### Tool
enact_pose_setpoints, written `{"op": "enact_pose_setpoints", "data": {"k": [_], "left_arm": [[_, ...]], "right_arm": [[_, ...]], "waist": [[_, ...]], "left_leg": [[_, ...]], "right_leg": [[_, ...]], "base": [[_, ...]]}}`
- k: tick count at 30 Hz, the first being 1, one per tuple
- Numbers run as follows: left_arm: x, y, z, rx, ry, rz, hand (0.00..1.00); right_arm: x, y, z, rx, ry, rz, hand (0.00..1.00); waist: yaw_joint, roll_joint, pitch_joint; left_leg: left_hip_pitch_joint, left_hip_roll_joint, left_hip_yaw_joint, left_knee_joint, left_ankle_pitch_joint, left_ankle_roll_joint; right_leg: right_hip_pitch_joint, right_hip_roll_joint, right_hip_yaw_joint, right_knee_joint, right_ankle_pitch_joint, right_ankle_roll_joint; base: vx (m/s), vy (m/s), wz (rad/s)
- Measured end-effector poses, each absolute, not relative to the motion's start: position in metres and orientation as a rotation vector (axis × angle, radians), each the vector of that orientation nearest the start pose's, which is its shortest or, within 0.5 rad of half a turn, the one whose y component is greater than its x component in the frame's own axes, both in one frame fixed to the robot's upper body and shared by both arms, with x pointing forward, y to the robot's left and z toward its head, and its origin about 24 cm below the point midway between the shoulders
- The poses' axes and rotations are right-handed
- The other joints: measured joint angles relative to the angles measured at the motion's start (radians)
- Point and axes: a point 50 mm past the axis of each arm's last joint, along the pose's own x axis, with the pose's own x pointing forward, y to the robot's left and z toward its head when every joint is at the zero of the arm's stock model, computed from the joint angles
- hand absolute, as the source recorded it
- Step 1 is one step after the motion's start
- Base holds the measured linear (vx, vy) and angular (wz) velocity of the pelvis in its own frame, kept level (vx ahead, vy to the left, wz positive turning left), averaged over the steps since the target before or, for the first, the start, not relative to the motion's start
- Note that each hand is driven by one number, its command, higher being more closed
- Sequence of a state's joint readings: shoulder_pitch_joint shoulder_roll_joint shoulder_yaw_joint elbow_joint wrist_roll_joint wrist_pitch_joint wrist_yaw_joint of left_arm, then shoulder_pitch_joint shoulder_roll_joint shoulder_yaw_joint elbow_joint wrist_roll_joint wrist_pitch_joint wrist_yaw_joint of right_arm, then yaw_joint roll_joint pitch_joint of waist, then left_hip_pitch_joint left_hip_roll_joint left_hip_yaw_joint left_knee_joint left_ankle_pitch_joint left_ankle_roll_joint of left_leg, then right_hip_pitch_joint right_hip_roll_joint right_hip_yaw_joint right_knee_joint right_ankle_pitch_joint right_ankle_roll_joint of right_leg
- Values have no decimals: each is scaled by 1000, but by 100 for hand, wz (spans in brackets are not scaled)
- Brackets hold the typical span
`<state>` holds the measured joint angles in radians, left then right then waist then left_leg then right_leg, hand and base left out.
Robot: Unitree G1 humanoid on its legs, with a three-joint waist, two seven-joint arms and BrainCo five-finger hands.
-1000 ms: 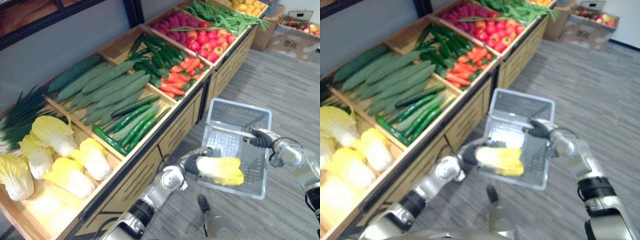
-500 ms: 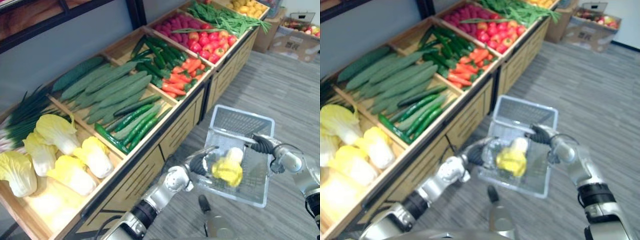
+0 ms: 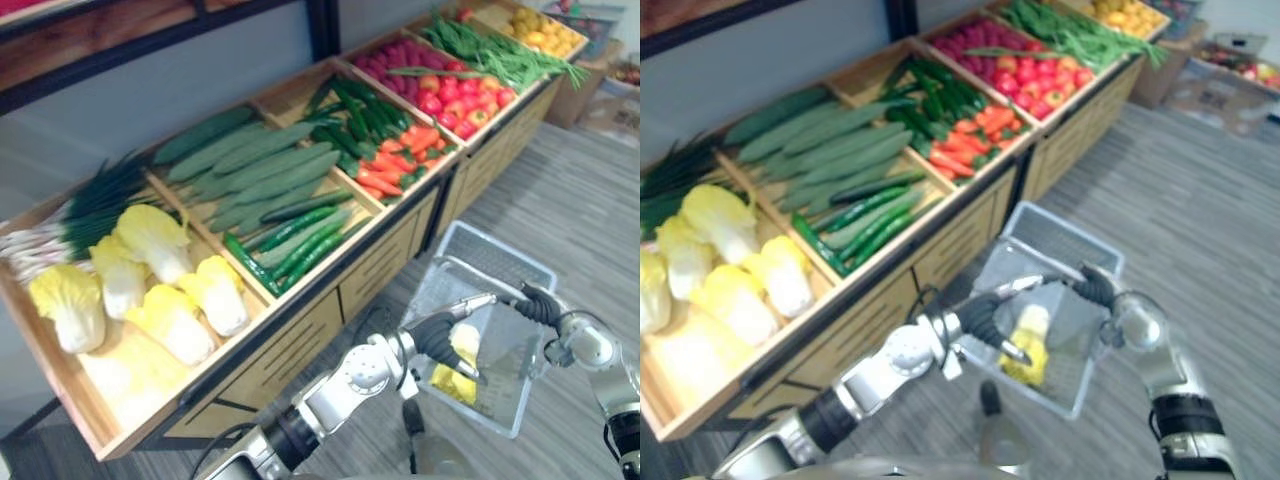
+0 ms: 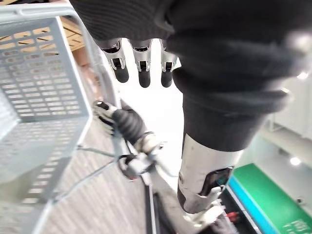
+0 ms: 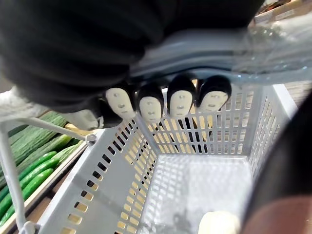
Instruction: Pick vegetable in the basket
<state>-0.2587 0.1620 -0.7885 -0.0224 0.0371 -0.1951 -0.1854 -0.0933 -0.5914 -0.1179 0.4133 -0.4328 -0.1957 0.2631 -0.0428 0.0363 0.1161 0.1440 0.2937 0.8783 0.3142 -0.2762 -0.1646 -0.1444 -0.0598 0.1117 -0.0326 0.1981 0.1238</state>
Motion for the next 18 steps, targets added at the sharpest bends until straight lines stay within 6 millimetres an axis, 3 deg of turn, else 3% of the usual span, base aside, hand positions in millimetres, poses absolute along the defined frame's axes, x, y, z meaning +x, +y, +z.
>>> {"op": "enact_pose_setpoints", "data": {"k": [4,9,12,13,18], "left_arm": [[192,1,99,56,-391,-1091,0],[182,32,84,-89,-259,-1036,0],[191,68,76,-91,-226,-823,0],[193,72,76,-88,-226,-800,0],[208,135,79,37,-264,-403,0]], "right_arm": [[233,-324,8,-847,407,3,100],[183,-339,-42,-700,618,-152,100],[130,-338,-85,-555,829,-227,100],[126,-336,-89,-541,845,-233,100],[70,-338,-117,-350,1040,-415,100]], "waist": [[25,-2,-27],[45,-25,-64],[47,-59,-101],[47,-62,-103],[62,-68,-107]], "left_leg": [[-40,-12,-82,-3,10,17],[-73,-53,-212,-66,51,36],[-122,-108,-345,-152,112,57],[-126,-112,-354,-158,119,58],[-143,-172,-477,-318,238,67]], "right_leg": [[13,-34,-84,6,-8,0],[47,-79,-207,10,-21,-7],[65,-122,-322,0,-44,-2],[65,-124,-331,-1,-45,-1],[69,-151,-445,-3,-64,5]], "base": [[-33,-1,56],[-6,0,79],[6,-20,111],[8,-30,88],[2,-18,68]]}}
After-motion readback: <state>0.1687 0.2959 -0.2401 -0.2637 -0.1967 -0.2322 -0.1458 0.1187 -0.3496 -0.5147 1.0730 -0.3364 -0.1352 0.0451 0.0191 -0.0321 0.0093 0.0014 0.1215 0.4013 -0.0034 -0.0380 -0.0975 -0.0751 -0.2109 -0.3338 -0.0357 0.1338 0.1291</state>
